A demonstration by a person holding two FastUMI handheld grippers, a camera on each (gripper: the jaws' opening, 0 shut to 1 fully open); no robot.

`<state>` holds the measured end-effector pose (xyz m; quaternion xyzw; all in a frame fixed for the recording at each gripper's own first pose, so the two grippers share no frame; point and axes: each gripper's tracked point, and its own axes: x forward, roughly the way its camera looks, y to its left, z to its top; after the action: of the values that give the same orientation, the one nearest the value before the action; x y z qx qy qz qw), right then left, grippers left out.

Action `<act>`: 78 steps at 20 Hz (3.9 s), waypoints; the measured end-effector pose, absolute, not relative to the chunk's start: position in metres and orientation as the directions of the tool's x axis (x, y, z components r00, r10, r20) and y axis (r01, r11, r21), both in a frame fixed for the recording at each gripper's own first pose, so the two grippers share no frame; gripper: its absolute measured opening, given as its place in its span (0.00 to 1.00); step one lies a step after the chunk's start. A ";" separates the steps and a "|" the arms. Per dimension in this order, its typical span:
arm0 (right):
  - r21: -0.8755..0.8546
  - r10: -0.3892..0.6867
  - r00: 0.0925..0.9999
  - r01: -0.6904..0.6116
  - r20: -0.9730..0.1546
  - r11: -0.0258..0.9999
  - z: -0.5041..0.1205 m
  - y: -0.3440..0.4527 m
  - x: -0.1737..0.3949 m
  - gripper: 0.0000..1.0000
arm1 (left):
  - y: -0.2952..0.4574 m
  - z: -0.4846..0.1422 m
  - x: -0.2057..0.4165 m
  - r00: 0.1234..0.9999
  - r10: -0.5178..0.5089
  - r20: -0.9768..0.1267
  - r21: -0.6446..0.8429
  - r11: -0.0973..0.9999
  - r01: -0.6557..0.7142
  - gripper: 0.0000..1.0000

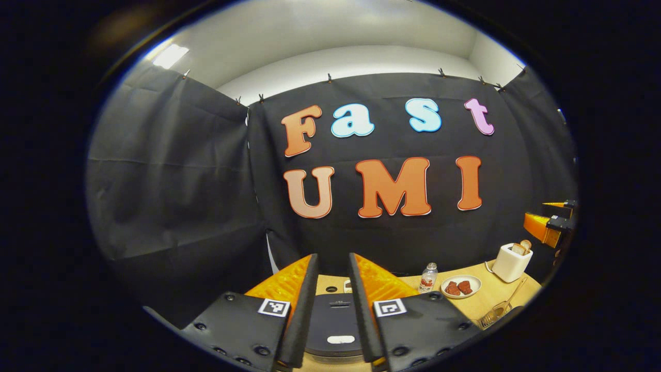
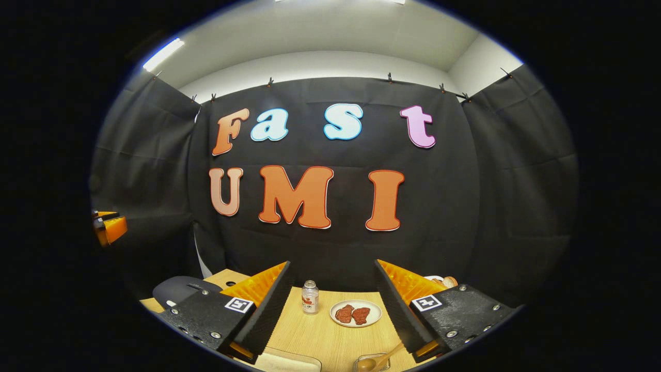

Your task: Close the left gripper, press the button to open the rice cooker; take a wooden spoon from the chopstick holder with the right hand, scoop a spoonful of rice and pour it into the rice cooker, then put the wooden spoon back into the chopstick holder.

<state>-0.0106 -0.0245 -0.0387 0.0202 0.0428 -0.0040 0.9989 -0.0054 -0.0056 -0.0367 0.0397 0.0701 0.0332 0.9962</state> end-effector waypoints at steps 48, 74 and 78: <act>0.049 -0.100 0.879 0.138 -0.466 0.989 -0.191 -0.101 -0.031 0.96 | -0.003 -0.160 0.019 0.879 0.110 -0.463 -0.057 0.987 -0.153 0.06; 0.143 -0.011 0.748 0.142 -0.664 0.979 -0.304 -0.149 -0.043 0.96 | -0.102 -0.128 -0.051 0.935 0.139 -0.327 0.157 0.983 -0.091 0.98; 0.165 -0.001 0.706 0.167 -0.708 0.972 -0.333 -0.156 -0.046 0.96 | -0.103 -0.131 -0.058 0.929 0.161 -0.333 0.176 0.979 -0.107 0.98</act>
<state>-0.0457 -0.1564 -0.3333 0.1087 0.3806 -0.0458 0.9172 -0.0584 -0.1031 -0.1314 0.0774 0.1754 0.0685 0.9791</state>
